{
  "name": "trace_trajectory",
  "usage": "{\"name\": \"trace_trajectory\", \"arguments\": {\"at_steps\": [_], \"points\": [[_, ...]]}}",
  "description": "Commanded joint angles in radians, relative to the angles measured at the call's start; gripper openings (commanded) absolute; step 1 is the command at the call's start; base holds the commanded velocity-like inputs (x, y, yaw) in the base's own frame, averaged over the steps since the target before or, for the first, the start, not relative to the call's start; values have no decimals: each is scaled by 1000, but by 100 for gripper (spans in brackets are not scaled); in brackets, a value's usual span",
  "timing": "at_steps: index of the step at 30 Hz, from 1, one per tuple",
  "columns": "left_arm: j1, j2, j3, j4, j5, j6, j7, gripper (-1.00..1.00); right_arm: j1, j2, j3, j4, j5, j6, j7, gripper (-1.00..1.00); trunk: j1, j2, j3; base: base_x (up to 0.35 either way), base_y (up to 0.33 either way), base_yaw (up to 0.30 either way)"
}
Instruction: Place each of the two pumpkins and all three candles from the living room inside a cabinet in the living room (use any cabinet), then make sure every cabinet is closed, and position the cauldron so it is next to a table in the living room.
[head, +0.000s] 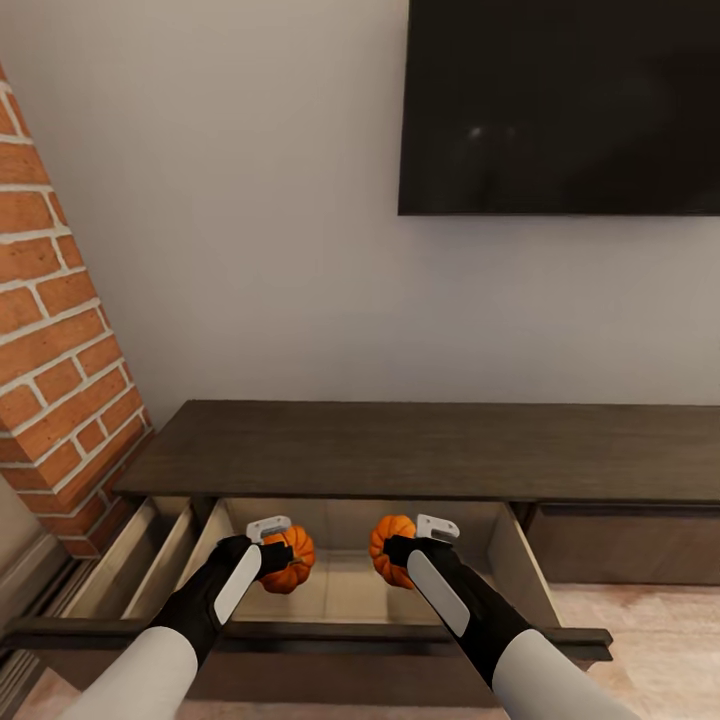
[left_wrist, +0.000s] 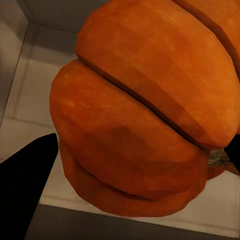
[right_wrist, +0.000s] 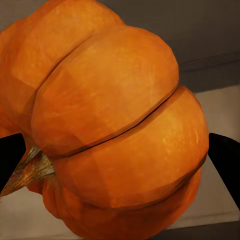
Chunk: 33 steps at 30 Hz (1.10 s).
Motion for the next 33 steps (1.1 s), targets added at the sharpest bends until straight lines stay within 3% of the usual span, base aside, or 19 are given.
{"name": "trace_trajectory", "arguments": {"at_steps": [1,11,33], "points": [[0,0,-4,-1,9,3,11,-100,-1,-1,3,-1,-6,2,-8,-100,0,0,-1,53,1,-18],[0,1,-4,-2,9,3,11,-100,-1,-1,3,-2,-6,2,-7,-100,0,0,1,91,0,-54],[0,-1,-5,1,7,3,11,-100,-1,-1,1,-1,-9,4,-5,-100,10,-6,-84,0,0,0]]}}
